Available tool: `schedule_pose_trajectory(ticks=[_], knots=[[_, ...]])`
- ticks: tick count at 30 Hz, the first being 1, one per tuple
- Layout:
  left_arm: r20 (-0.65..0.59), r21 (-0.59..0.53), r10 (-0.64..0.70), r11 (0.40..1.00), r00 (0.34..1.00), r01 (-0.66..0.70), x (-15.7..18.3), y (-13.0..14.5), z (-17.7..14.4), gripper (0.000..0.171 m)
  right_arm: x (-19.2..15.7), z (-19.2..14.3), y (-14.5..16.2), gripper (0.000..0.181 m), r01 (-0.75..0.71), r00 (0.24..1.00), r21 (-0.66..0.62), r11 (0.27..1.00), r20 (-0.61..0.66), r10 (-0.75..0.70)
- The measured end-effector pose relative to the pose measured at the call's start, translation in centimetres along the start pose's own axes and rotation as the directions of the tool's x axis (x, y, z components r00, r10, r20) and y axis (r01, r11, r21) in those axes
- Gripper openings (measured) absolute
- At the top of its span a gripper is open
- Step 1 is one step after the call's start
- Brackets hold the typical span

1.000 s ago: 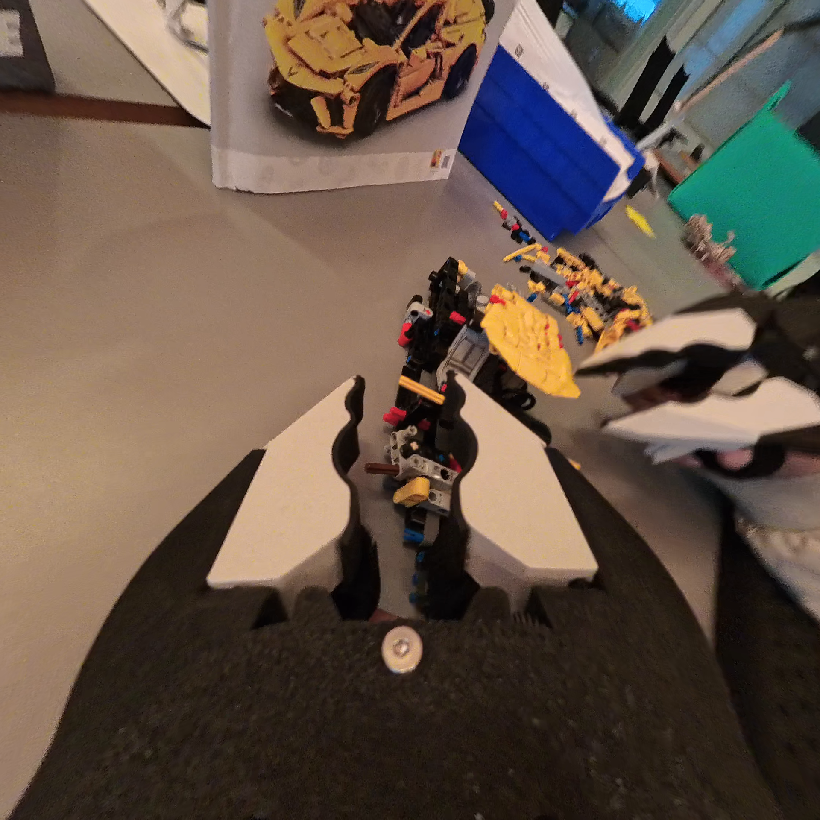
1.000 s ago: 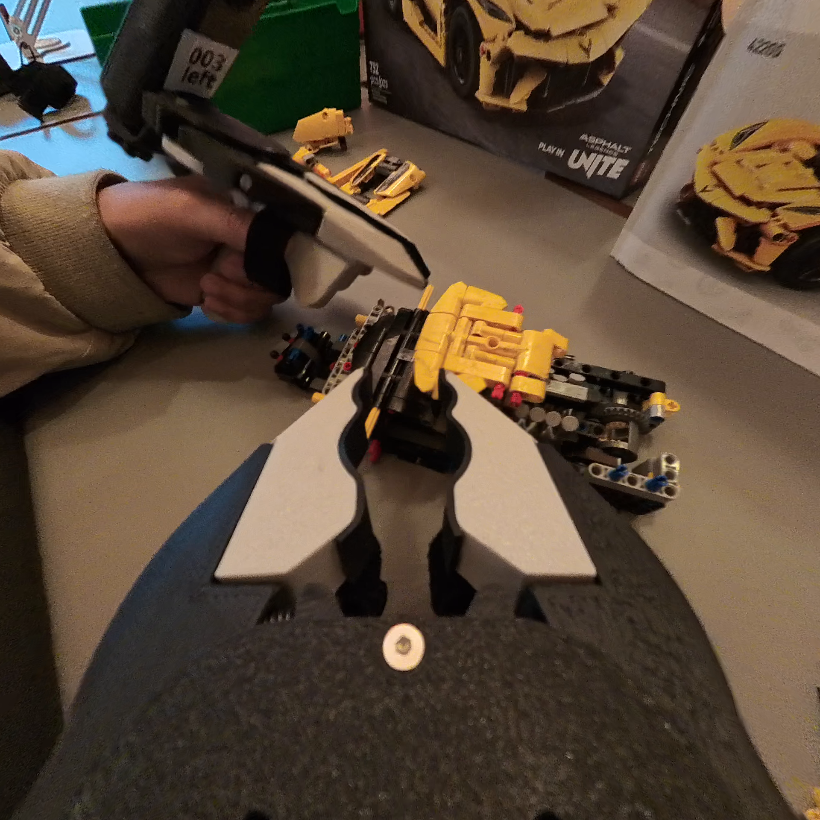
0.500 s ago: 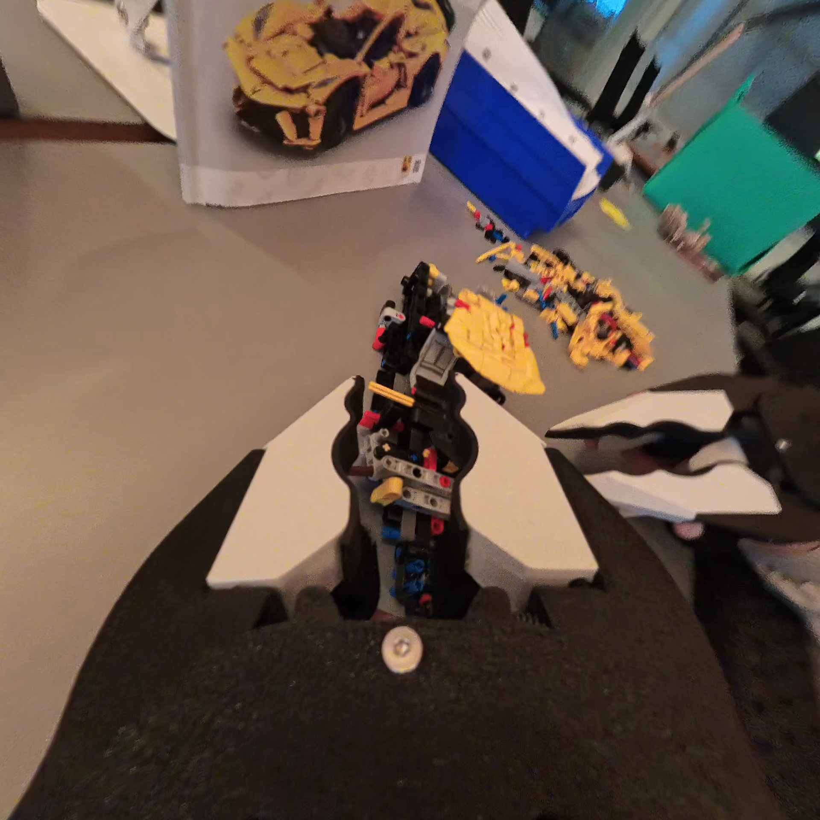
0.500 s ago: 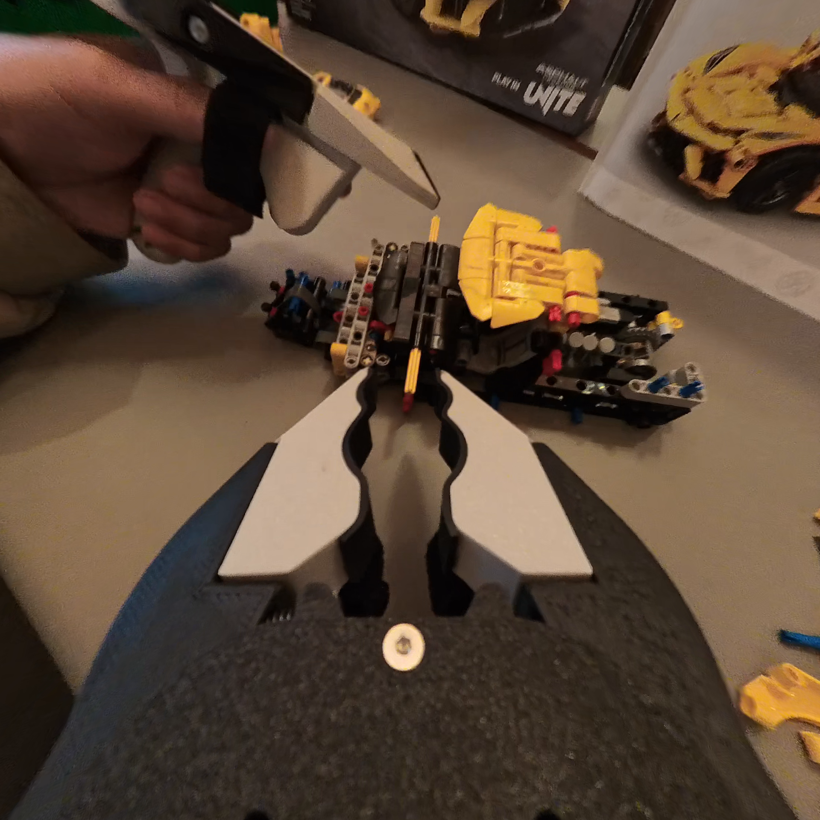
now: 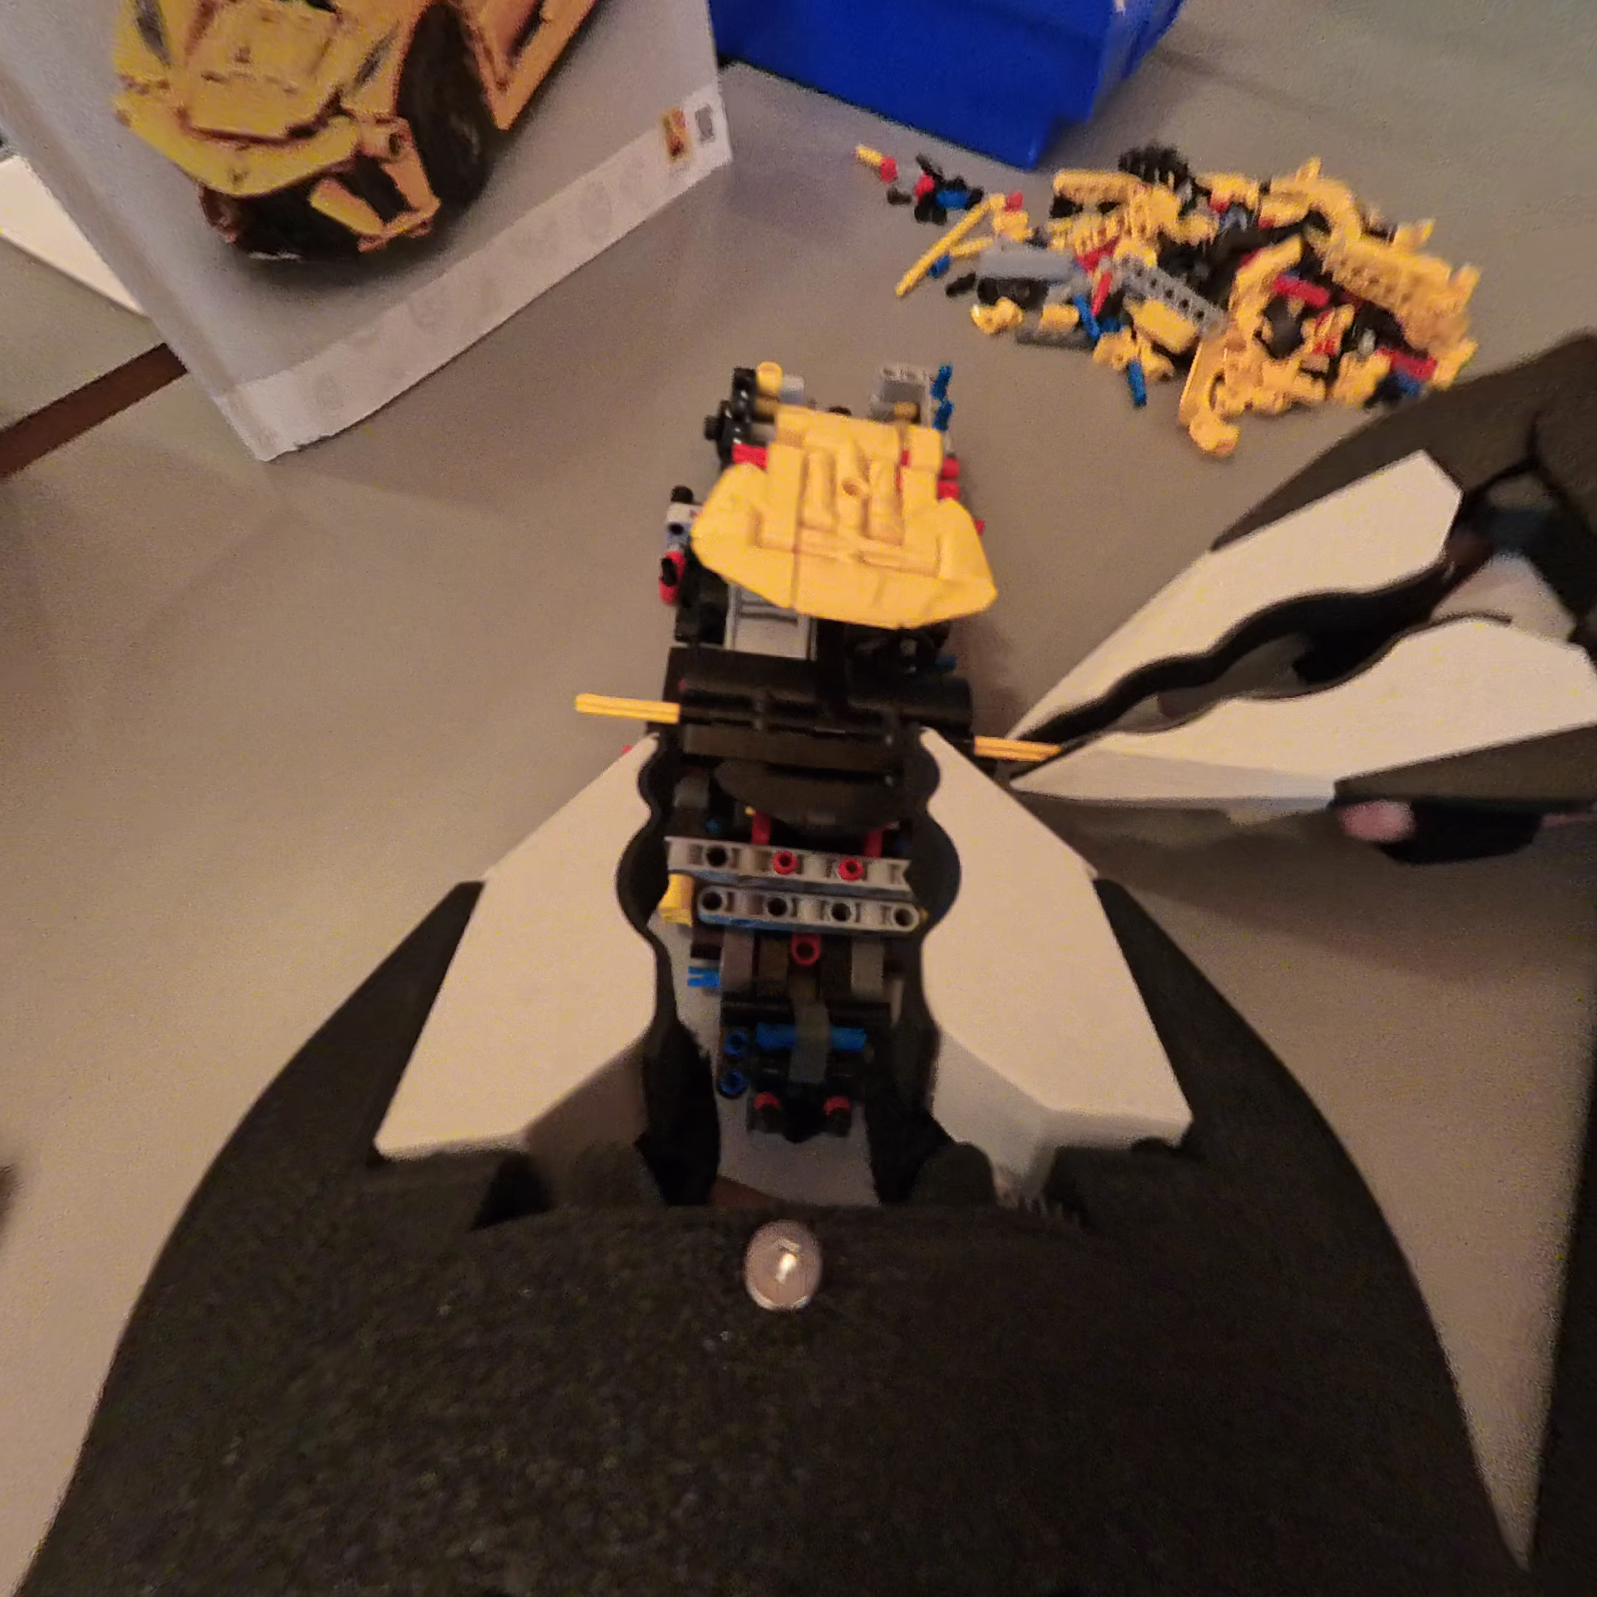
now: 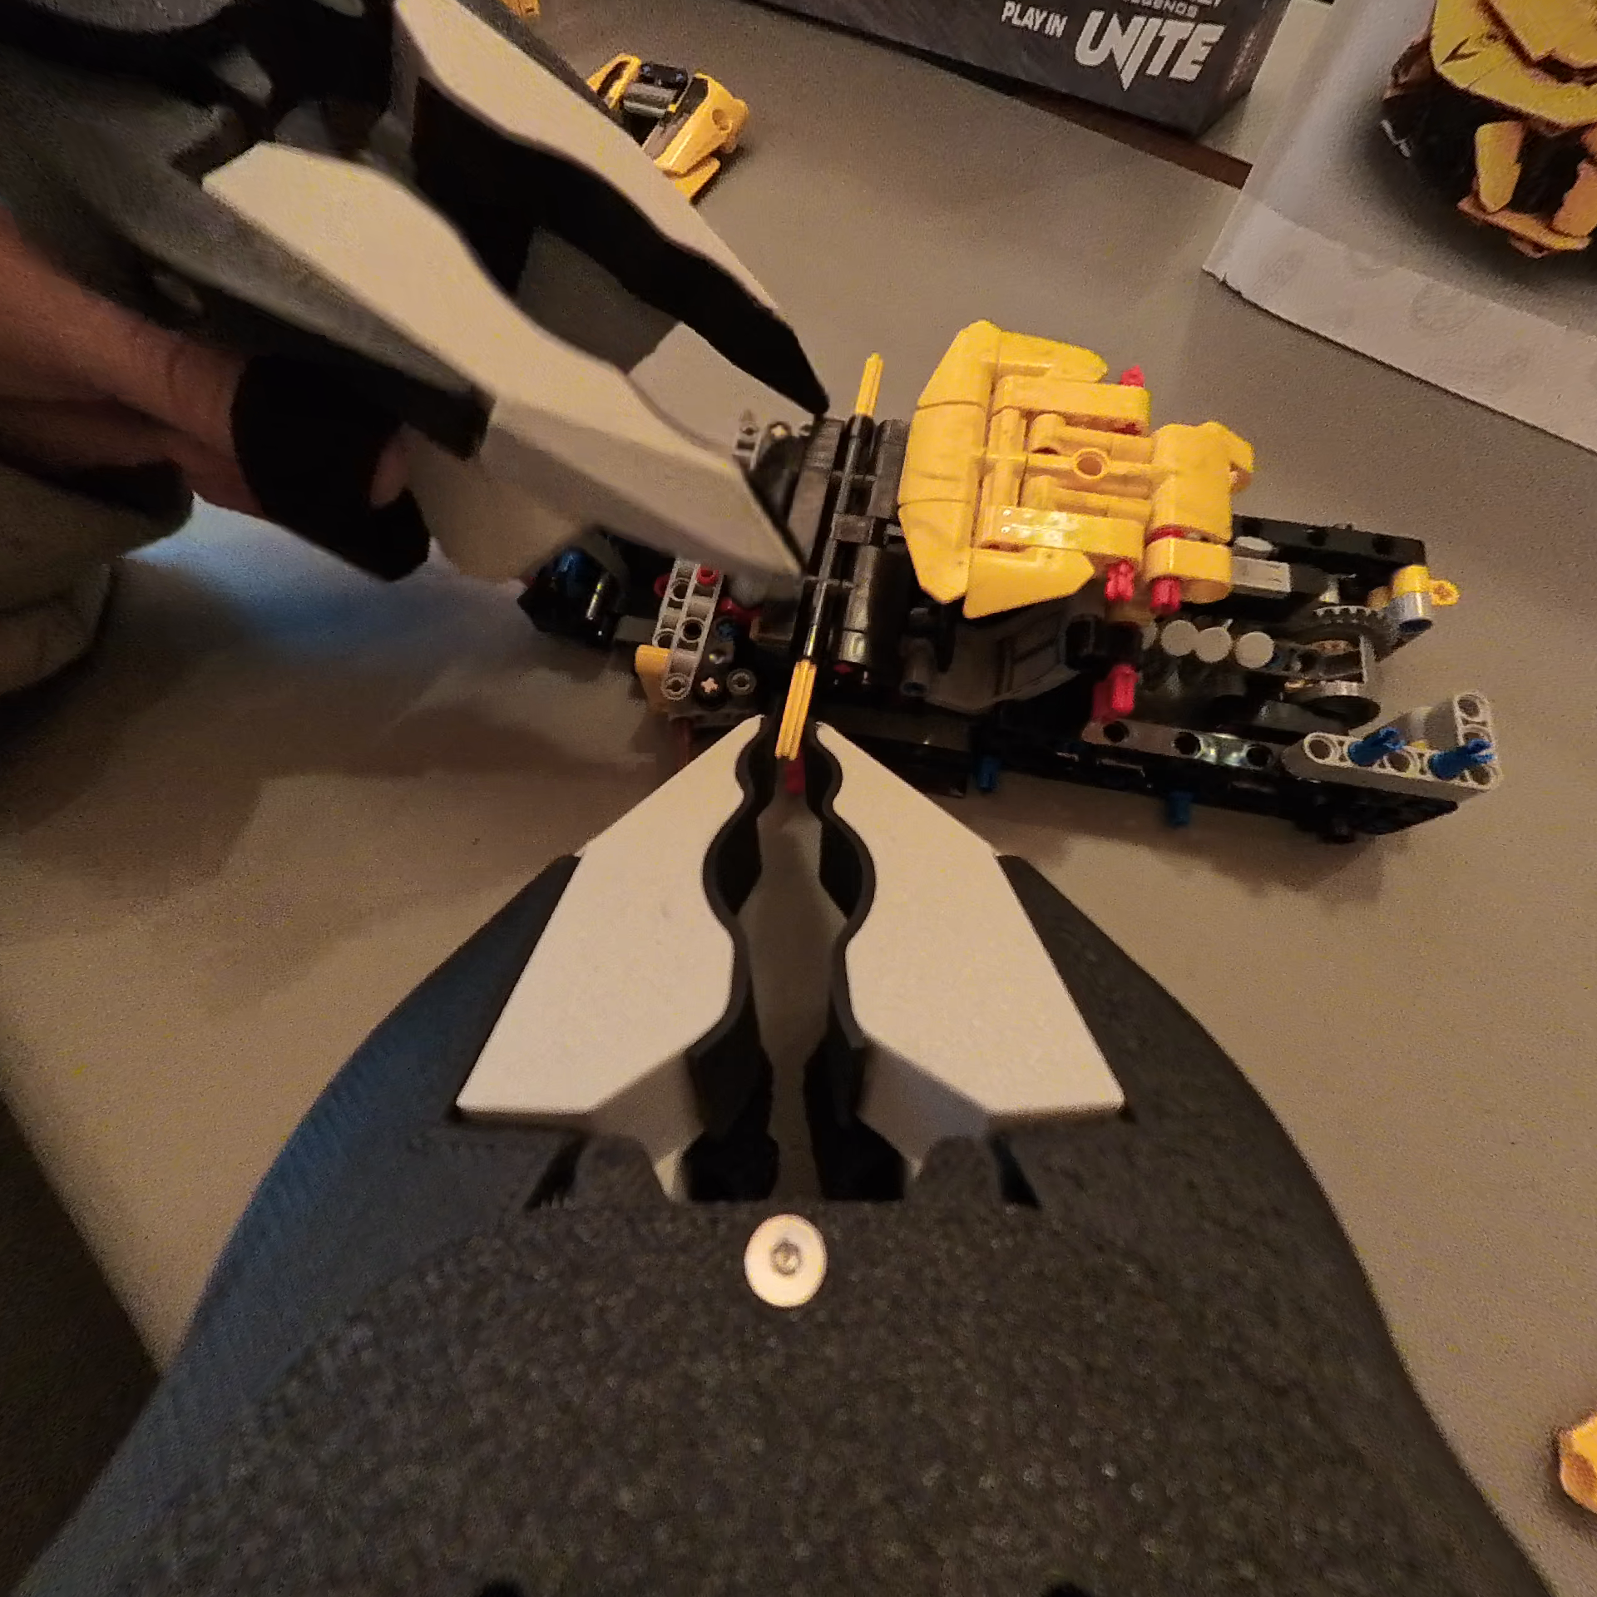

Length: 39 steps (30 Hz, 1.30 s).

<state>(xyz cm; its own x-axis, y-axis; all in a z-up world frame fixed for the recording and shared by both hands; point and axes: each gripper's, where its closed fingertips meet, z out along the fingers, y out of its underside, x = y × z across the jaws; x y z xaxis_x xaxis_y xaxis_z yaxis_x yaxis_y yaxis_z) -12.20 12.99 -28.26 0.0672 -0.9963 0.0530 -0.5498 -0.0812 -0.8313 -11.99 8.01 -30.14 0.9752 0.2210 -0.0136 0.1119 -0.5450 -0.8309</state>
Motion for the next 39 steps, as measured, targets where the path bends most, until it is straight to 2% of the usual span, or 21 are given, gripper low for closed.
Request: schedule_pose_trajectory(ticks=[2, 4, 7, 10, 14, 16, 17, 20, 23, 27, 29, 30, 33, 39], knots=[[0.021, -0.009, 0.071, 0.997, 0.997, -0.071, 0.4, 0.1, 0.1, 0.062, 0.0, 0.0, 0.1, 0.005, 0.003, 1.000, -0.005, 1.000, 0.002, -0.003], [0.016, -0.004, 0.102, 0.995, 0.995, -0.102, 0.8, 0.0, 0.1, 0.062, 0.0, -0.1, 0.1, 0.004, 0.001, 1.000, -0.008, 1.000, 0.007, -0.001], [0.008, 0.005, 0.103, 0.995, 0.995, -0.103, 0.8, 0.0, 0.2, 0.062, 0.1, -0.3, 0.2, 0.004, 0.004, 1.000, -0.006, 1.000, 0.009, -0.004], [0.073, 0.002, 0.108, 0.994, 0.992, -0.108, -0.7, -0.1, -0.3, 0.062, 0.2, -0.3, 0.2, 0.004, -0.013, 1.000, 0.000, 1.000, 0.025, 0.013], [0.097, 0.013, -0.039, 0.999, 0.995, 0.038, -2.8, 0.2, -0.4, 0.062, 0.1, -0.3, 0.3, 0.004, -0.033, 0.999, 0.003, 0.999, 0.043, 0.033], [0.074, 0.043, -0.166, 0.986, 0.983, 0.163, -3.7, 0.3, -0.3, 0.060, 0.2, -0.4, 0.2, 0.004, -0.022, 0.999, 0.003, 1.000, 0.038, 0.022], [0.024, 0.062, -0.254, 0.966, 0.967, 0.252, -3.9, 0.2, -0.1, 0.056, 0.1, -0.4, 0.2, 0.004, -0.012, 0.999, 0.003, 1.000, 0.039, 0.012], [-0.182, 0.085, -0.455, 0.876, 0.872, 0.475, -3.4, -0.5, -0.1, 0.041, -0.2, -0.5, 0.3, 0.004, -0.022, 0.998, 0.003, 1.000, 0.064, 0.022], [-0.263, 0.088, -0.534, 0.816, 0.804, 0.571, -3.6, -0.7, -0.2, 0.027, -0.3, -0.5, 0.3, 0.004, -0.038, 0.996, 0.000, 0.999, 0.077, 0.038], [-0.348, 0.046, -0.641, 0.718, 0.684, 0.695, -3.5, -0.6, 0.1, 0.022, -0.4, -0.4, 0.3, 0.004, -0.032, 0.997, 0.002, 0.999, 0.074, 0.031], [-0.389, 0.002, -0.675, 0.680, 0.627, 0.733, -2.9, -0.5, 0.4, 0.021, -0.4, -0.4, 0.3, 0.004, -0.038, 0.996, 0.003, 0.999, 0.078, 0.037], [-0.384, 0.006, -0.683, 0.671, 0.621, 0.741, -3.0, -0.5, 0.5, 0.022, -0.4, -0.3, 0.3, 0.004, -0.044, 0.996, 0.004, 0.999, 0.083, 0.044], [-0.345, 0.017, -0.691, 0.672, 0.635, 0.740, -3.3, -0.2, 0.7, 0.008, -0.5, -0.3, 0.3, 0.004, -0.061, 0.994, 0.005, 0.998, 0.094, 0.060], [-0.343, 0.013, -0.691, 0.674, 0.636, 0.739, -3.6, -0.1, 0.6, 0.005, -0.5, -0.4, 0.2, 0.004, -0.052, 0.994, -0.001, 0.999, 0.093, 0.052]])
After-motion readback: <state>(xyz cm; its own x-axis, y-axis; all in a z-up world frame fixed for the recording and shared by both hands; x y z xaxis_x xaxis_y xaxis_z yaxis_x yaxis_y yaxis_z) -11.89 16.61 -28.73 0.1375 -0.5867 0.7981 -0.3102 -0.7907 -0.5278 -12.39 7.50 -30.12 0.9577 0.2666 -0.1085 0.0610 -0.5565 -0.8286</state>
